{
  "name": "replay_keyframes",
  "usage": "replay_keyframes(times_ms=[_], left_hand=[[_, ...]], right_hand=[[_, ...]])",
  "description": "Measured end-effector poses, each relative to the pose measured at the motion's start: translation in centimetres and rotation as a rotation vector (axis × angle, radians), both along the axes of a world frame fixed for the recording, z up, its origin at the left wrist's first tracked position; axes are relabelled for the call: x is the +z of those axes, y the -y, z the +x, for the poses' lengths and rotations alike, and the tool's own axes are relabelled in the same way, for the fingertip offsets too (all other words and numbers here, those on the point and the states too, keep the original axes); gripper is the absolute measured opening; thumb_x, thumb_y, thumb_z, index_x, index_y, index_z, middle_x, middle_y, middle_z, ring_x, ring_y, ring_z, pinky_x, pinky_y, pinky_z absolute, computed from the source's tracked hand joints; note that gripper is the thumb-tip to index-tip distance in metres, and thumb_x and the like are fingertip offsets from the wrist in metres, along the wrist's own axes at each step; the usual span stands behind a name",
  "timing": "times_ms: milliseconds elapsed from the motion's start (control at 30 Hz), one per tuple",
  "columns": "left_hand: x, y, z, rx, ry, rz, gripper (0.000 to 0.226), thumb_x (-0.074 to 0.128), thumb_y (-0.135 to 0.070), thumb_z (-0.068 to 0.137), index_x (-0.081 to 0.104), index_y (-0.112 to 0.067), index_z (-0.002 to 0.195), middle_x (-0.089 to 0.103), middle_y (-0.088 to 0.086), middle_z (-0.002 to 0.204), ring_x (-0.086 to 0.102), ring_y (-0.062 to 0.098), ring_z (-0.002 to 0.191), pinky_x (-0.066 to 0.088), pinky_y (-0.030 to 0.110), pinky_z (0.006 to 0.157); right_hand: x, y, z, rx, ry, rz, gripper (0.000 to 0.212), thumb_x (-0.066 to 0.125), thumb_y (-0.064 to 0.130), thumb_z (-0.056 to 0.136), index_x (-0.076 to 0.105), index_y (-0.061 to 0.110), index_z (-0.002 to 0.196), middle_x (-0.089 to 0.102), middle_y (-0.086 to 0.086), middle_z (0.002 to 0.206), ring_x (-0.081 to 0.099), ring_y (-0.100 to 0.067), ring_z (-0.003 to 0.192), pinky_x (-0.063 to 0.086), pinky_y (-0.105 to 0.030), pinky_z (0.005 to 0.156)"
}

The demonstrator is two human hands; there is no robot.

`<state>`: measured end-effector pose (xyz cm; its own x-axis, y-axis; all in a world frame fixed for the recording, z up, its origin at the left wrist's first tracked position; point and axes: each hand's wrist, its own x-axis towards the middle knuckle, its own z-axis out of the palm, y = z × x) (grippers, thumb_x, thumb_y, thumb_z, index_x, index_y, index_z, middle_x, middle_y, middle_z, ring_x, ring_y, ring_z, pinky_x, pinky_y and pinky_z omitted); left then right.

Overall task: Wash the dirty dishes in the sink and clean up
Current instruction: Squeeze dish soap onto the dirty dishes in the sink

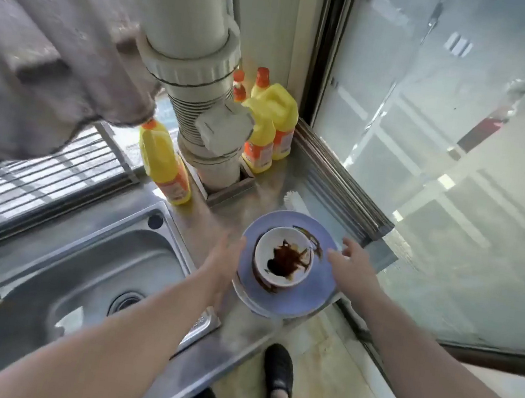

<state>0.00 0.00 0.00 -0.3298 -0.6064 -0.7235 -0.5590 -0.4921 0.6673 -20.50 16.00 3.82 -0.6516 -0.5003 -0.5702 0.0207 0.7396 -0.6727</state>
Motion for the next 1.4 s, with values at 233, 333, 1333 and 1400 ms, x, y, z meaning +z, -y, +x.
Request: replay_keyframes(times_ms=[233,333,1333,1400], left_hand=[[-0.1,-0.7,-2.3,0.136,0.038,0.235,0.055,0.047,-0.062,0.102,0.031,-0.043,0.152,0.050,-0.002,0.146,0.056,0.032,0.123,0.054,0.048,0.086],[-0.4,-1.1,-2.5,0.211,0.020,0.218,0.048,0.050,-0.063,0.097,0.040,-0.046,0.141,0.058,0.001,0.132,0.062,0.032,0.113,0.055,0.061,0.096],[2.0,4.8,26.6,0.566,-0.161,0.130,0.046,0.064,-0.067,0.088,0.060,-0.046,0.128,0.078,0.001,0.114,0.076,0.032,0.104,0.061,0.062,0.079],[1.5,5.2,29.4,0.597,-0.144,0.126,0.046,0.066,-0.067,0.086,0.061,-0.049,0.128,0.078,0.001,0.115,0.075,0.033,0.105,0.062,0.058,0.073]], right_hand=[[-2.3,1.3,-1.0,0.112,0.133,0.060,0.024,0.056,0.044,0.102,0.055,0.033,0.124,0.066,0.007,0.118,0.064,-0.023,0.105,0.055,-0.049,0.096],[-2.3,1.8,-0.5,0.099,0.236,-0.003,0.050,0.060,0.048,0.101,0.042,0.037,0.146,0.061,0.016,0.129,0.060,-0.018,0.119,0.051,-0.044,0.102],[2.2,13.7,25.1,0.348,0.230,-0.218,0.024,0.062,0.027,0.101,0.057,0.037,0.122,0.067,0.020,0.108,0.061,0.011,0.096,0.044,-0.007,0.069],[2.2,14.8,27.8,0.384,0.252,-0.215,0.022,0.062,0.027,0.101,0.057,0.040,0.117,0.065,0.023,0.106,0.060,0.011,0.096,0.044,-0.009,0.070]])
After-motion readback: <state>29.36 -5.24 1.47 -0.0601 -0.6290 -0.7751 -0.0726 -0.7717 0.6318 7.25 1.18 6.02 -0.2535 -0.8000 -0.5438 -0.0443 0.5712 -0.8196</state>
